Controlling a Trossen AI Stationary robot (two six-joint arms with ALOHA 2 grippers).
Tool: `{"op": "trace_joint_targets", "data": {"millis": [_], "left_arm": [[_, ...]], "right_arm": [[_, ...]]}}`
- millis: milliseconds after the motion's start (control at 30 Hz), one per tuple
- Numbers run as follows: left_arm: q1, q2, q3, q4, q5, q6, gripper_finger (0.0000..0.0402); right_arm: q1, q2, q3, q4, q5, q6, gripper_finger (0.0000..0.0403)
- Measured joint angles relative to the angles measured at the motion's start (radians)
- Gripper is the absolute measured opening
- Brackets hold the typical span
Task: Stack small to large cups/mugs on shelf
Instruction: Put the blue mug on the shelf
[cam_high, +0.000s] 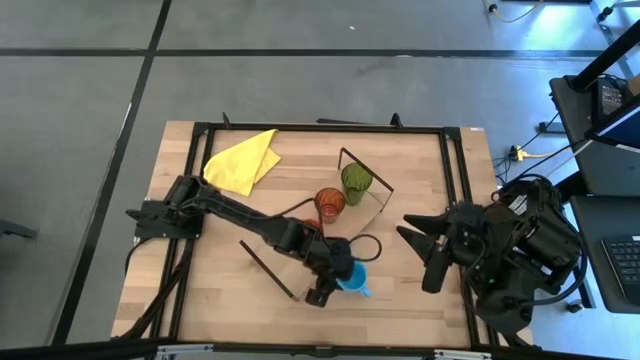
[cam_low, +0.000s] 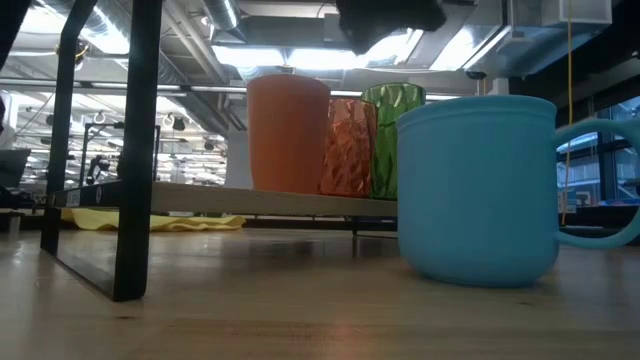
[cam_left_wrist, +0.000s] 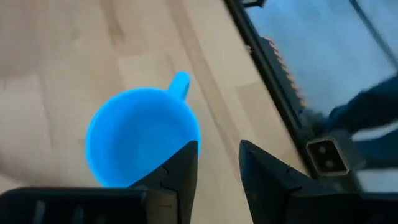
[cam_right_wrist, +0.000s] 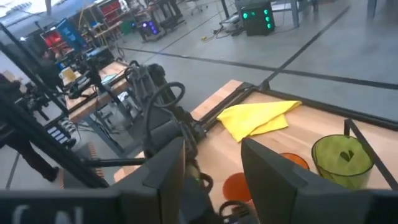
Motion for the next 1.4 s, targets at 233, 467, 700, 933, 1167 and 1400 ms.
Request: {"op": "trace_joint_targets", "data": {"millis": [233, 467, 700, 933, 1167, 1400], "left_arm": [[-0.001, 0.000, 0.000, -0.011, -0.016, -0.097, 0.0112], [-0.009, 0.031, -0.001, 0.002, -0.014, -0.026, 0.0112], [-0.018, 0.073, -0.001, -0.006, -0.027, 0.014, 0.0112], [-0.031, 0.090, -0.001, 0.008, -0.036, 0.018, 0.0112], [-0.038, 0.090, -0.001, 0.006, -0.091, 0.067, 0.0112], [-0.051, 0.091, -0.001, 0.003, -0.101, 0.070, 0.0112]], "right_arm": [[-0.027, 0.000, 0.000, 0.000, -0.003, 0.030, 0.0159], [-0.048, 0.000, 0.000, -0.002, -0.045, 0.030, 0.0159], [-0.047, 0.000, 0.000, -0.002, -0.041, 0.031, 0.0159], [-0.047, 0.000, 0.000, -0.001, -0.040, 0.033, 0.0159], [-0.047, 0.000, 0.000, -0.001, -0.040, 0.034, 0.0159], [-0.047, 0.000, 0.000, -0.001, -0.038, 0.034, 0.0159]]}}
